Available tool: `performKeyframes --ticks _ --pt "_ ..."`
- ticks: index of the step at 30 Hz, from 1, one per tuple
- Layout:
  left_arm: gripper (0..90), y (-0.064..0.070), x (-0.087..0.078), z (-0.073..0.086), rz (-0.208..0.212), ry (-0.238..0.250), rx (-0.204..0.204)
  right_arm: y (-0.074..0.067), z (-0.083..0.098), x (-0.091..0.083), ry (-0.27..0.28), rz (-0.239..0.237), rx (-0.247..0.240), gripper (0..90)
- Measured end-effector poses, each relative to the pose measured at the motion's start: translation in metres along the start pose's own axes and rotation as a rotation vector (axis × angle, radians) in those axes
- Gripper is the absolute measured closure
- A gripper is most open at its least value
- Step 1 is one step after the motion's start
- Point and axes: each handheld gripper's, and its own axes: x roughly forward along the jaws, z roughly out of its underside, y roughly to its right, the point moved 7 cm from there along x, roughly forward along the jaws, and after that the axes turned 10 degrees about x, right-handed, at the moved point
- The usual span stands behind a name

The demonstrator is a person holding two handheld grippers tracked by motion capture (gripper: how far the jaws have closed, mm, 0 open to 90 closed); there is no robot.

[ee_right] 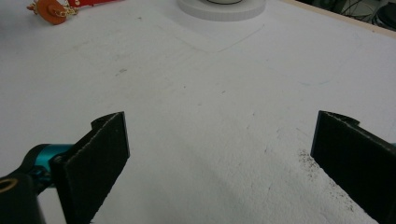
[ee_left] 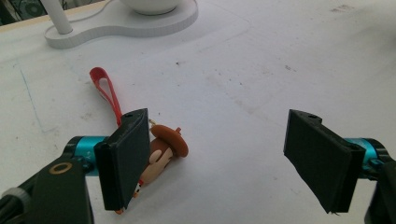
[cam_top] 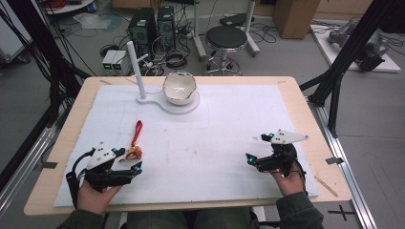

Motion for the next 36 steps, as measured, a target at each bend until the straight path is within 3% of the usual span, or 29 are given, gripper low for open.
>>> performKeyframes --ticks 36 --pt "23.4 0.0013 -0.0046 -0.0026 0.005 0.022 0.011 -0.0022 -0.0017 -0.0028 0.019 -0.004 0.006 3.3"
